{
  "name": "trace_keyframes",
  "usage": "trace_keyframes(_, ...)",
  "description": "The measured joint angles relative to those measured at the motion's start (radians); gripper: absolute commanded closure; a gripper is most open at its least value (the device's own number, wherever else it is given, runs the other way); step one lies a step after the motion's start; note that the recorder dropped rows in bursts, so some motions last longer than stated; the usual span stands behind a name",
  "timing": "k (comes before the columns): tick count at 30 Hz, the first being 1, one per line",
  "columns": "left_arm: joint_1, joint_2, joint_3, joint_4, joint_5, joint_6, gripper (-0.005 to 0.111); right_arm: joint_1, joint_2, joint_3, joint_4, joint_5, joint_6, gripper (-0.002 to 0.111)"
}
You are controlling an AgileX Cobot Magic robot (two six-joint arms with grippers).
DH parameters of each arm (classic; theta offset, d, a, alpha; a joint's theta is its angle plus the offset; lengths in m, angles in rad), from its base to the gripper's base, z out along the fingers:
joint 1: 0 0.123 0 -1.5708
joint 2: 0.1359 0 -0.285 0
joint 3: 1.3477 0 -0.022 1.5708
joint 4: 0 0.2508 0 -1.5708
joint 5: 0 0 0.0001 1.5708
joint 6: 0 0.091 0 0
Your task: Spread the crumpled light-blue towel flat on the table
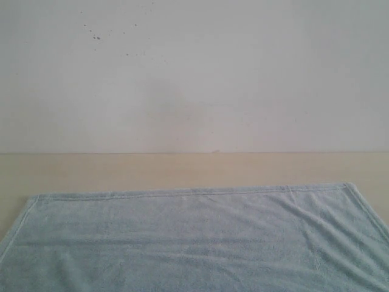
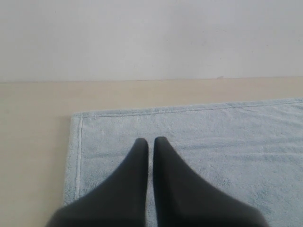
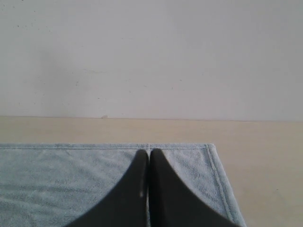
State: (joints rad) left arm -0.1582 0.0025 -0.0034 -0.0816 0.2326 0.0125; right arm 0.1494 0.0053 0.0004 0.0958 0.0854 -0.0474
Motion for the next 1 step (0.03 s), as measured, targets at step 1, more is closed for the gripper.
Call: trace_keyframes(1,0.000,0.000,0.000,0.000,0.000,0.000,0.103,0.000,0.000,0.000,0.000,0.000,0.000,0.108)
